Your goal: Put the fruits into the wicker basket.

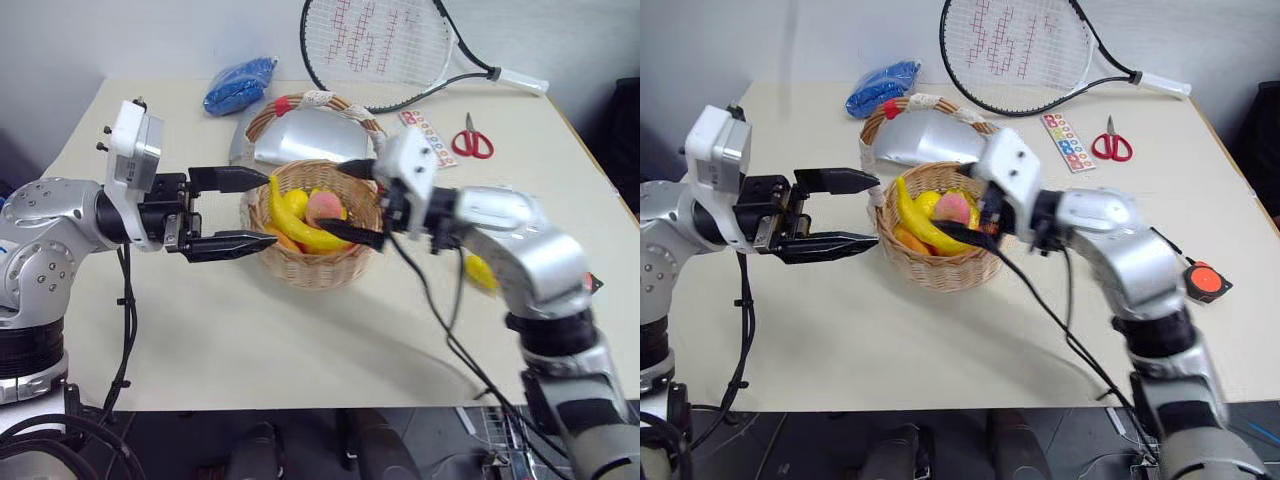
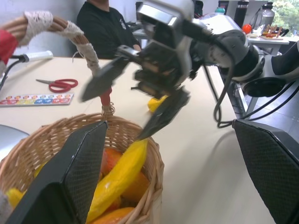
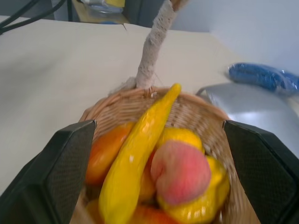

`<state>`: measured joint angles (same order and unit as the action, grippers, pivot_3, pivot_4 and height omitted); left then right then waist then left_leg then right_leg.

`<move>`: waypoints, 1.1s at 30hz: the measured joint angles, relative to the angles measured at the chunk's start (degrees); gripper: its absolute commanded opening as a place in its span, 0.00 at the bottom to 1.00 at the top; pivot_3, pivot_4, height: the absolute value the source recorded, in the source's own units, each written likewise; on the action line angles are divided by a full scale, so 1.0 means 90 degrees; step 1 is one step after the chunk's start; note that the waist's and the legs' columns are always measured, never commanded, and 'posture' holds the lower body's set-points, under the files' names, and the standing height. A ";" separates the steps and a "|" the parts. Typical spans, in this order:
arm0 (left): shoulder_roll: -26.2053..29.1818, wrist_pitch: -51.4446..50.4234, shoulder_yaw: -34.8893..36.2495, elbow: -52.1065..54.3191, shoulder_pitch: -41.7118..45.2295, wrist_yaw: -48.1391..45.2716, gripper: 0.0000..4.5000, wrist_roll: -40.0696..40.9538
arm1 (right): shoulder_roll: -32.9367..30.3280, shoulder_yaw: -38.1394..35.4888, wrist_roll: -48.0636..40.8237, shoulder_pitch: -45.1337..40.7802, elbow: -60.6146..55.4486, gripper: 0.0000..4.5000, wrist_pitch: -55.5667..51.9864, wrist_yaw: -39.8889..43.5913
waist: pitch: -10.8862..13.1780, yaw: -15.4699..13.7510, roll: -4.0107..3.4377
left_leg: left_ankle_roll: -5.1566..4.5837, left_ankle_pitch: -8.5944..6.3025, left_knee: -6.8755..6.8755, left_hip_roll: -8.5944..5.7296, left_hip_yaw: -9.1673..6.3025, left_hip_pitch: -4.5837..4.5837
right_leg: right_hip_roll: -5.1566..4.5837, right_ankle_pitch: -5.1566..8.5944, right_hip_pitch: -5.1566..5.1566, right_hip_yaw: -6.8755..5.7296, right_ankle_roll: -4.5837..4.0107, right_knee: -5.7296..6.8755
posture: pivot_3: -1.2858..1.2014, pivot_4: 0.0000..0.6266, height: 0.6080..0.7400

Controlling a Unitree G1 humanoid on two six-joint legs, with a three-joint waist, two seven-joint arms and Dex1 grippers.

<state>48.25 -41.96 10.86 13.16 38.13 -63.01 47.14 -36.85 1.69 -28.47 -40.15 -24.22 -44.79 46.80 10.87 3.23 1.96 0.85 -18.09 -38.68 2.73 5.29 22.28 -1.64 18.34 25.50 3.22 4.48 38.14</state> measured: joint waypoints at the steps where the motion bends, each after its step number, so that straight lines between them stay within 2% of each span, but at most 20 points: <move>1: -0.0018 0.0021 -0.0031 -0.0049 0.0017 -0.0040 1.00 -0.0007 | -0.0226 -0.0349 -0.0296 0.0229 -0.0217 0.99 -0.0292 0.0029 | 0.0000 -0.0008 0.0000 | -0.0001 0.0000 0.0000 0.0000 0.0001 -0.0001 | 0.0001 0.0000 -0.0002 0.0001 0.0000 0.0000 | 0.52 0.24 1.00; 5: -0.0101 0.0079 -0.0148 -0.0139 0.0094 -0.0214 1.00 -0.0010 | -0.1154 -0.2794 -0.1643 0.1634 -0.0746 0.99 -0.1848 -0.0033 | 0.0000 -0.0087 0.0000 | -0.0004 -0.0002 -0.0001 -0.0002 0.0000 -0.0001 | 0.0002 -0.0001 -0.0008 0.0003 0.0001 -0.0007 | 0.52 0.24 1.00; 8: -0.0198 0.0151 -0.0264 -0.0316 0.0173 -0.0321 1.00 -0.0049 | -0.1721 -0.4174 -0.1788 0.3024 -0.0793 0.99 -0.2259 0.0103 | 0.0000 -0.0148 0.0000 | -0.0010 -0.0005 0.0000 -0.0002 0.0004 -0.0011 | 0.0012 -0.0002 -0.0016 0.0012 0.0003 -0.0015 | 0.52 0.24 1.00; 14: -0.0382 0.0315 -0.0576 -0.0563 0.0409 -0.0478 1.00 -0.0231 | -0.1726 -0.4990 -0.1587 0.4392 -0.0704 0.99 -0.1932 0.0123 | -0.0001 -0.0165 -0.0001 | -0.0011 0.0001 -0.0013 -0.0004 0.0006 -0.0011 | 0.0023 -0.0011 -0.0019 0.0022 0.0012 -0.0012 | 0.52 0.24 1.00; 17: -0.0397 0.0352 -0.0599 -0.0587 0.0497 -0.0546 1.00 -0.0272 | -0.1622 -0.4829 -0.1184 0.4789 -0.0579 0.99 -0.1329 0.0043 | -0.0001 -0.0157 -0.0002 | -0.0013 -0.0001 -0.0022 -0.0005 0.0013 -0.0009 | 0.0022 -0.0016 -0.0020 0.0027 0.0020 -0.0015 | 0.52 0.24 1.00; 21: -0.0518 0.0353 -0.0634 -0.0558 0.0581 -0.0529 1.00 -0.0278 | -0.1599 -0.3855 -0.0399 0.4735 0.0054 0.99 -0.0365 -0.0177 | -0.0001 -0.0162 -0.0001 | -0.0015 -0.0001 -0.0032 -0.0007 0.0010 -0.0010 | 0.0023 -0.0018 -0.0026 0.0027 0.0024 -0.0016 | 0.52 0.24 1.00; 26: -0.0550 0.0323 -0.0682 -0.0393 0.0546 -0.0422 1.00 -0.0275 | -0.1543 -0.2531 0.0438 0.3669 0.1540 0.99 0.0705 -0.0340 | -0.0001 -0.0148 -0.0003 | -0.0015 -0.0002 -0.0033 -0.0006 0.0013 -0.0010 | 0.0023 -0.0019 -0.0024 0.0029 0.0026 -0.0014 | 0.52 0.24 1.00; 33: -0.0505 0.0199 -0.0604 -0.0157 0.0439 -0.0211 1.00 -0.0240 | -0.1424 -0.1462 0.1065 0.2511 0.3562 0.99 0.1222 -0.0269 | -0.0001 -0.0170 -0.0004 | -0.0015 -0.0002 -0.0035 -0.0005 0.0011 -0.0009 | 0.0019 -0.0019 -0.0024 0.0024 0.0025 -0.0014 | 0.52 0.24 1.00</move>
<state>43.71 -40.17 5.42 11.75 42.08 -64.91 44.98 -49.67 -11.46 -18.89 -17.55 7.84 -33.79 44.38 10.87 1.69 1.92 0.71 -18.11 -38.99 2.69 5.39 22.20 -1.46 18.16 25.28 3.44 4.71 38.01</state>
